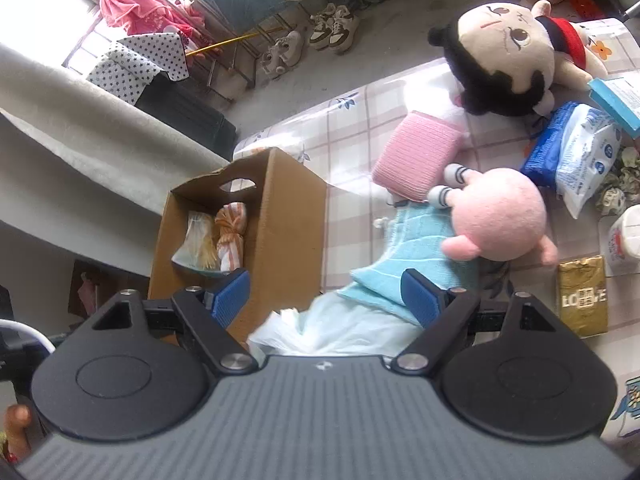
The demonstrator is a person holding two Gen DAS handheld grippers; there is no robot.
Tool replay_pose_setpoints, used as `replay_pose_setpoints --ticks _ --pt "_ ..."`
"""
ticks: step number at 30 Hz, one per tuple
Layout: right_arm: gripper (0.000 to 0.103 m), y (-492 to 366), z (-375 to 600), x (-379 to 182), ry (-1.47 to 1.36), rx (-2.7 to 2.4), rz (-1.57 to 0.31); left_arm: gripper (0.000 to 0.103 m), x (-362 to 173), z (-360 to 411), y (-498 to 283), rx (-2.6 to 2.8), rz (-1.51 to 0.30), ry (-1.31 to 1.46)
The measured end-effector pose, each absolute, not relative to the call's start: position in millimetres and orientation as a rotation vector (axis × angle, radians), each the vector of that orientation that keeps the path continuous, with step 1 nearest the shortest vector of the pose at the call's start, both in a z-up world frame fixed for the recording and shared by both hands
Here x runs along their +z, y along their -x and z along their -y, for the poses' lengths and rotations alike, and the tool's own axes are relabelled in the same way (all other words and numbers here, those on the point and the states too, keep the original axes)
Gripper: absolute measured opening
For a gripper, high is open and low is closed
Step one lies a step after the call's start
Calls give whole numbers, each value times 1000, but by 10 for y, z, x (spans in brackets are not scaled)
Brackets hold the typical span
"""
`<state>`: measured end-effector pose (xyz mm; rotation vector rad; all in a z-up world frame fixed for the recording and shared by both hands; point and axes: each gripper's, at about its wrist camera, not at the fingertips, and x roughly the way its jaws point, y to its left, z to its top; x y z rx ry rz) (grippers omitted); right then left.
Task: Organize soft objects
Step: 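Release the swab bag from left tool while right tool releases the towel in the box, then reach the left tool to the gold tissue pack while the right tool reaches the blue box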
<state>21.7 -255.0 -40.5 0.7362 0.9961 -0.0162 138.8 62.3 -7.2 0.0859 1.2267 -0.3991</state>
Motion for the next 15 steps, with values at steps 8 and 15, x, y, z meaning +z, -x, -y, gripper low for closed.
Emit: replay_pose_setpoints --ticks 8,15 --pt "83 265 3699 -291 -555 31 -1009 92 53 555 -874 -347 -1174 -97" --pt "83 503 4388 -451 -327 5 -1055 93 -63 1551 -547 -391 -1192 -78"
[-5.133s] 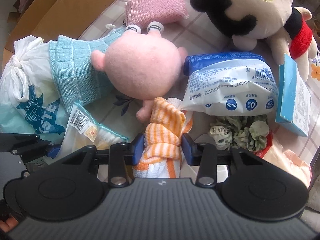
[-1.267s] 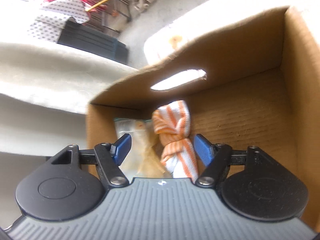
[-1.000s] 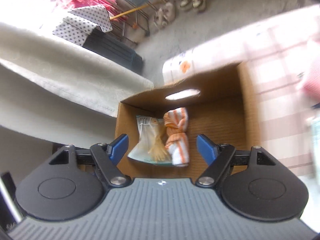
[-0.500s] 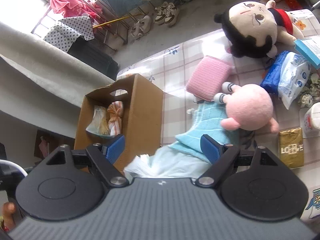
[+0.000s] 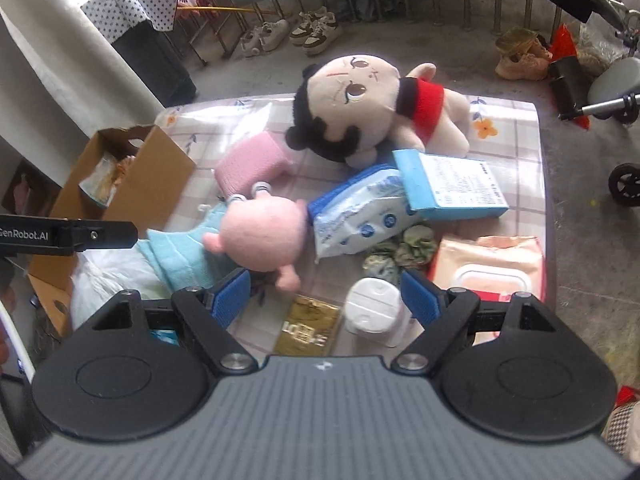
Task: Organize soft objects
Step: 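Reach the left tool to the gold tissue pack while the right tool reaches the blue box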
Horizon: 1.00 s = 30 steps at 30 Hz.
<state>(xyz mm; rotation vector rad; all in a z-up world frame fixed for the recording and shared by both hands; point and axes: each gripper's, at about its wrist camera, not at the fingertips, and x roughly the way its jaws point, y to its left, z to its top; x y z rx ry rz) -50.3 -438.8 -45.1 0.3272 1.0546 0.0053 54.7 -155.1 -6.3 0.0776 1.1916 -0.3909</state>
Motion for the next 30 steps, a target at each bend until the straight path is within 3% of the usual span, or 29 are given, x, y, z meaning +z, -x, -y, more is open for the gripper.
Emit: replay_pose_setpoints --ticks 8,15,26,30 --pt "81 317 4265 -931 -189 66 -1142 90 -440 2103 -194 -335 -1208 -246" --pt "79 369 4197 -843 -379 81 -1210 82 -575 1948 70 -384 -1242 -186" --pt "79 540 4551 -607 -392 -21 -1168 83 -985 2373 197 -569 -1374 -176" --pt "79 535 4691 -651 -409 -21 -1155 83 -1145 2536 195 -499 -1340 -213"
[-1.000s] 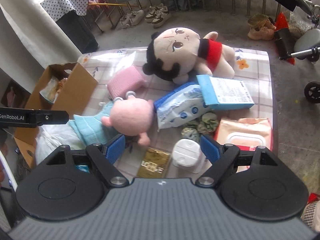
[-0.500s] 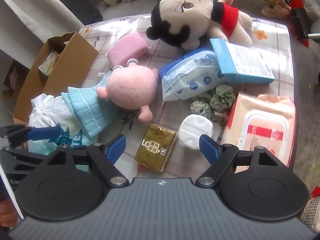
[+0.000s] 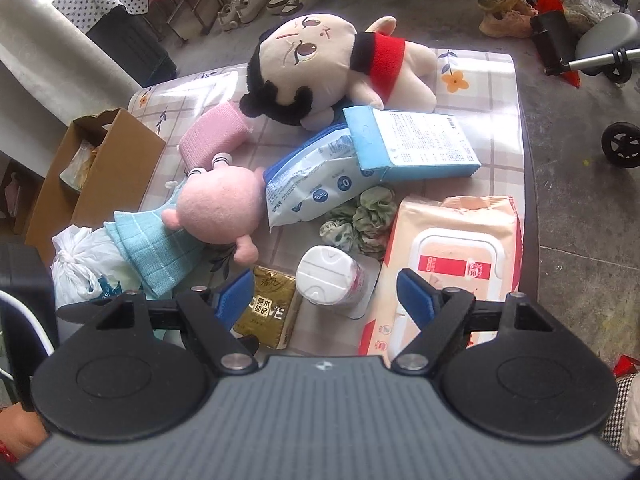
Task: Organize soft objects
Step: 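Reach the left tool to the gold tissue pack while the right tool reaches the blue box, then grasp the gold tissue pack with left tool while right tool grasps the blue box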
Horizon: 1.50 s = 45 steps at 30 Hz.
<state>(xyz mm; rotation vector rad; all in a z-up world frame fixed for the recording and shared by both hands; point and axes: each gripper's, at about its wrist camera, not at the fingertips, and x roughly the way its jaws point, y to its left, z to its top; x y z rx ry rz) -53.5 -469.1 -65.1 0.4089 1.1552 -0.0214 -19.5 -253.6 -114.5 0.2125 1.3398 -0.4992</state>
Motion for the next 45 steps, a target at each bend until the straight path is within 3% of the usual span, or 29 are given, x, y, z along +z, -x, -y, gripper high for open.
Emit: replay_pose_setpoints --ticks 9,13,15,23,36,45 --pt "79 358 4966 -824 -416 -3 -1142 79 -1576 2837 -4 -470 -1382 -289" --pt "79 63 5147 -815 -400 23 -1113 59 -1687 2903 -47 -465 -1398 -287" --pt "79 -86 5224 -831 -390 34 -1108 54 -1725 2917 -68 -459 -1406 -280" --pt "80 -483 5467 -1062 -450 2 -1141 53 -1734 2891 -26 -425 -1410 -282" --pt "90 -495 6085 -1752 -1184 -341 -1218 53 -1748 2602 88 -310 -1453 -264" --pt "93 -760 6082 -2011 -1264 -522 -1303 53 -1822 2684 21 -307 -1448 -242"
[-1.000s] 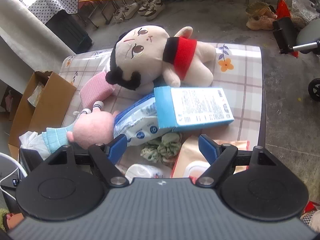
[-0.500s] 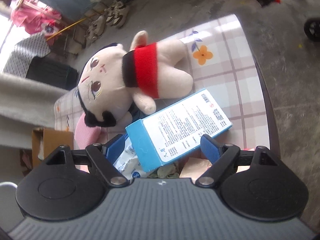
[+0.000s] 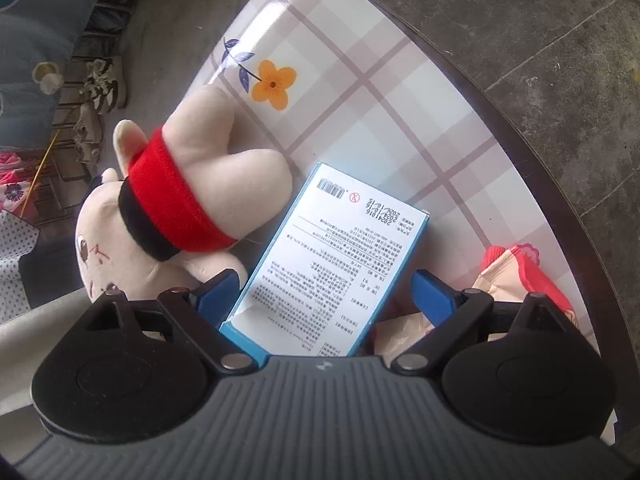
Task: Organize soft objects
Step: 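Grasp the gold tissue pack with left tool while right tool grasps the blue box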
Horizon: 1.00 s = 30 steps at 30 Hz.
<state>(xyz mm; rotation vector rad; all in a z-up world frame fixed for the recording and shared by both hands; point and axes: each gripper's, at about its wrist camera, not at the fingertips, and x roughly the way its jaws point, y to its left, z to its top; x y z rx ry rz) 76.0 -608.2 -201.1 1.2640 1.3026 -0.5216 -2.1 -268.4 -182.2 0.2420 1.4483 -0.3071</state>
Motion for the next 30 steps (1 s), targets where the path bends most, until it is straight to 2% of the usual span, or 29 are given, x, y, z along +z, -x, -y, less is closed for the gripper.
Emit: replay_pose_setpoints --ticks 5,7,9,11,14,24,30 --pt "93 -888 6045 -2175 -1245 -586 -1342 53 -1842 2673 -28 -306 -1451 -226" --pt "91 -907 6041 -2212 -1243 -605 -1340 53 -1839 2652 -47 -307 -1452 -221" --pt "84 -887 6035 -2210 -1245 -620 -1323 53 -1844 2626 -54 -304 -1453 -213" --pt "84 -853 6052 -2170 -1230 -631 -1299 53 -1840 2607 -44 -301 -1453 -207" --pt "81 -779 6085 -2094 -1221 -636 -1265 53 -1835 2580 -29 -304 -1453 -203" --pt "79 -520 6154 -1701 -1211 -561 -1133 52 -1702 2500 10 -326 -1409 -193" --pt "79 -341 6041 -1307 -1183 -447 -1079 52 -1431 2412 75 -337 -1356 -154"
